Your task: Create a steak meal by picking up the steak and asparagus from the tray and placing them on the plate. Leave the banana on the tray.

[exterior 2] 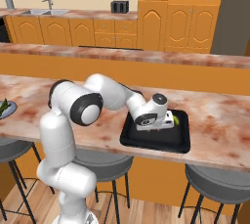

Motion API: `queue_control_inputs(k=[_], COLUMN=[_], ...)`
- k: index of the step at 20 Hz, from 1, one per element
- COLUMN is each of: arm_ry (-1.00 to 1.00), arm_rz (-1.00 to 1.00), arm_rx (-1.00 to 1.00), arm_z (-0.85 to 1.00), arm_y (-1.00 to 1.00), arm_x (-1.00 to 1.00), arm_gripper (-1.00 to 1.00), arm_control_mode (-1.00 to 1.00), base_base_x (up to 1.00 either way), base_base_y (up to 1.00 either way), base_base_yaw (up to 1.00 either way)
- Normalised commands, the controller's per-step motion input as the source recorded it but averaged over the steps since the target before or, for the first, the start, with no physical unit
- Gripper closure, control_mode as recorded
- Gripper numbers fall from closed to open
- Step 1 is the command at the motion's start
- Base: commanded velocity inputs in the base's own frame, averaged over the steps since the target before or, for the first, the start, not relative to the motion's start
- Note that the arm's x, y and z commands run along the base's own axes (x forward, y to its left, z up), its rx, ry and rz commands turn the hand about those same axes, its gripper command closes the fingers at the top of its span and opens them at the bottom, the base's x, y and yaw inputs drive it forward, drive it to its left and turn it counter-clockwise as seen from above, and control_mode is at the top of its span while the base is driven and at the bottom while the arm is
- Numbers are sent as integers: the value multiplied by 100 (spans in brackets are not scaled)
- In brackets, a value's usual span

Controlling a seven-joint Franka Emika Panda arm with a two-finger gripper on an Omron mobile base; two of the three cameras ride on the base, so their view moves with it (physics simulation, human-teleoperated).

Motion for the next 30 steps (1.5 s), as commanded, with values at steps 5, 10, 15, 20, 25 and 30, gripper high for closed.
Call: queue_control_inputs(k=[5,10,15,20,25,30], arm_ry=[-9,-20,-12,-5,0,0], arm_rz=[0,4,16,20,20,21], arm_rx=[0,0,-7,-11,-5,-7], arm_z=[37,65,61,61,76,58], arm_y=[0,17,79,100,100,100], arm_x=[0,-13,-51,-56,-33,-26], arm_gripper=[100,100,100,100,100,100], arm_control_mode=[-100,-100,-100,-100,-100,-100], base_base_x=[0,0,0,0,0,0], base_base_y=[0,0,0,0,0,0], base_base_yaw=[0,0,0,0,0,0])
